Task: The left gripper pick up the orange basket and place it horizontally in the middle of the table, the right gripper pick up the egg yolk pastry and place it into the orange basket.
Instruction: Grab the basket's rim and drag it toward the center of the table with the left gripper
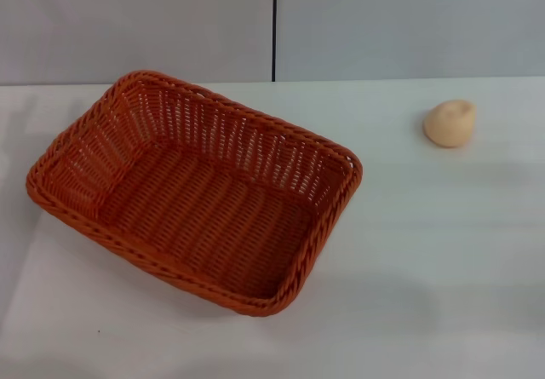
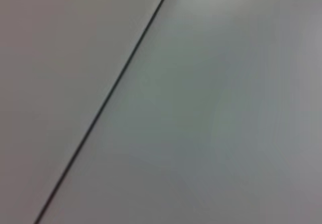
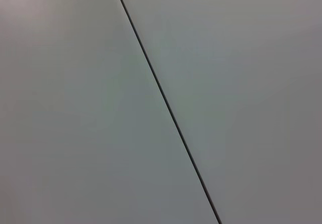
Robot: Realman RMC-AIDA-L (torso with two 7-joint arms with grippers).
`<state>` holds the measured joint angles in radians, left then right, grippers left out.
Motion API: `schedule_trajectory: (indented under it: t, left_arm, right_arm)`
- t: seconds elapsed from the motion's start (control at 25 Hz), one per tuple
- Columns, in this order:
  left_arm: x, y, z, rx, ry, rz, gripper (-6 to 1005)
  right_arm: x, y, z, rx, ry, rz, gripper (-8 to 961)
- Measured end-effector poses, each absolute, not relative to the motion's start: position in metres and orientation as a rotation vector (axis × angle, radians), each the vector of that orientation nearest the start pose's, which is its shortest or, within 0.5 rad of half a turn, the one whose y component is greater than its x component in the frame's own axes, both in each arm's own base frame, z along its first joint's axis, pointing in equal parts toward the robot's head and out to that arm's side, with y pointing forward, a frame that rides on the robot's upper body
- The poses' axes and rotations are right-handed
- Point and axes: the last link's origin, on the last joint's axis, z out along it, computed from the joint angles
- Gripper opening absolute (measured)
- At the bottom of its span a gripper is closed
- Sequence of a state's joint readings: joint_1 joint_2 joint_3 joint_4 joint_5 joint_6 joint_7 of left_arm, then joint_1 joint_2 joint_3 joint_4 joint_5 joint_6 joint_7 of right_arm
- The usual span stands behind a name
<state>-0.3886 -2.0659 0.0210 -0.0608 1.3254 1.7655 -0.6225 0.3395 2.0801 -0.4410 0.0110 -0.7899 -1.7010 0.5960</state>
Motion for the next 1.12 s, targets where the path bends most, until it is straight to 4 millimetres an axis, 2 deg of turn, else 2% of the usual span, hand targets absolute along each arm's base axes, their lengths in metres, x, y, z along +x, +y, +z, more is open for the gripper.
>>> schedule_trajectory:
  t: [0.2,0.48,0.6,0.68,0.96,1.08,1.12]
  left_arm:
    - [-0.309,0.287,0.054,-1.428,-0.464,-1.377,738]
    - [-0.293,0.322,0.083,-1.732,-0.481,-1.399,725]
    - [-0.282,0.341,0.091,-1.923,-0.551,-1.326,720]
    - [-0.266,0.357,0.098,-2.116,-0.607,-1.198,716]
    - [-0.246,0.37,0.105,-2.332,-0.677,-0.956,704]
    - [-0.243,0.372,0.107,-2.363,-0.697,-0.892,698]
    - [-0.242,0.373,0.108,-2.375,-0.715,-0.859,697]
  right_arm:
    - [0.348,0.261,0.061,-1.189,0.533,1.194,727]
    - [0.349,0.26,0.06,-1.19,0.542,1.195,727]
    - [0.35,0.258,0.059,-1.187,0.547,1.192,728]
    - [0.354,0.254,0.061,-1.175,0.553,1.18,728]
    - [0.372,0.233,0.071,-1.096,0.565,1.124,728]
    - [0.385,0.217,0.08,-1.05,0.583,1.11,728]
    - [0.385,0.217,0.08,-1.05,0.583,1.11,728]
